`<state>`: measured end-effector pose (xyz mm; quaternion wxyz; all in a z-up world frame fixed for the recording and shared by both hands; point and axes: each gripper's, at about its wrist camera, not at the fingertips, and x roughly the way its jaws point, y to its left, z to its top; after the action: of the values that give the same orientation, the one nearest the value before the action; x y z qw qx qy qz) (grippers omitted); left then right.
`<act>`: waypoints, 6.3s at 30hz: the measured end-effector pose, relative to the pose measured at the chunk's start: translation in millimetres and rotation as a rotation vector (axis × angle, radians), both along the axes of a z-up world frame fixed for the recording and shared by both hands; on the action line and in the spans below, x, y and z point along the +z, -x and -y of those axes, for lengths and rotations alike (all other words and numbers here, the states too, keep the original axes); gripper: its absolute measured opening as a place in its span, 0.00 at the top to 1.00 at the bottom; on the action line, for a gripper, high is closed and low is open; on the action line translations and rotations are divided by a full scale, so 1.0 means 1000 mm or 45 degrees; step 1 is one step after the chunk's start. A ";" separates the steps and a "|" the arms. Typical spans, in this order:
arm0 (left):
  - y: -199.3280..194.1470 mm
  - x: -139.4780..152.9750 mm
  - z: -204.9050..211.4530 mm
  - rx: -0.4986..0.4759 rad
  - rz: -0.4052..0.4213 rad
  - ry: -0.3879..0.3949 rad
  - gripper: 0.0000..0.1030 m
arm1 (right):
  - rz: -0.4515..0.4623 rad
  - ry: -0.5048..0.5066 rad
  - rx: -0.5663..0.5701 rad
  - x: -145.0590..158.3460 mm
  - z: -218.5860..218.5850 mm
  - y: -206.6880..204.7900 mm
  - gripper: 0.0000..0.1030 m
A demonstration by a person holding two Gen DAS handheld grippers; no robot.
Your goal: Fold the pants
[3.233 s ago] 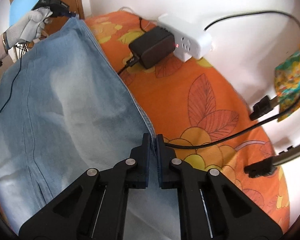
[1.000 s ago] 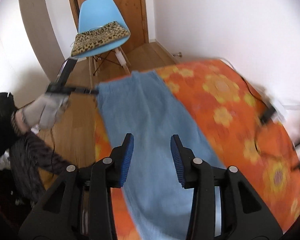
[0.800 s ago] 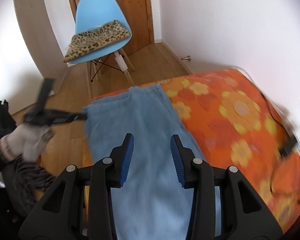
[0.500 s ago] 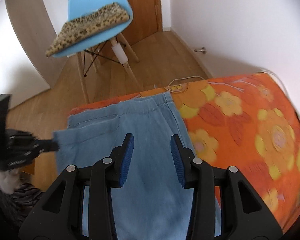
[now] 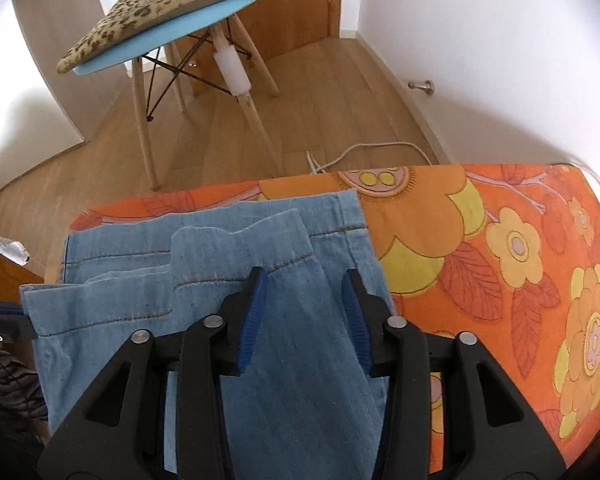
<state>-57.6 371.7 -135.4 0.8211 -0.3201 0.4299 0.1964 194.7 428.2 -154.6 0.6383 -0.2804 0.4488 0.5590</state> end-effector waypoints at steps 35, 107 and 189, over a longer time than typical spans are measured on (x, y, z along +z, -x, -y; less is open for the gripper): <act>0.002 -0.016 -0.041 0.104 -0.048 -0.005 0.97 | 0.198 -0.098 -0.208 0.047 -0.016 -0.012 0.99; -0.186 0.045 0.398 -1.270 -0.005 -0.122 0.47 | -0.147 0.369 -2.270 0.049 0.786 -0.143 0.29; -0.020 0.065 0.452 -1.764 0.110 -0.686 0.97 | -0.374 -0.177 -2.271 0.072 0.859 0.252 0.96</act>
<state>-38.0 -80.6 -70.3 0.8230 0.2291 0.4376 -0.2805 -57.2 -431.1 -82.6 0.7862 0.2847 0.5415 -0.0867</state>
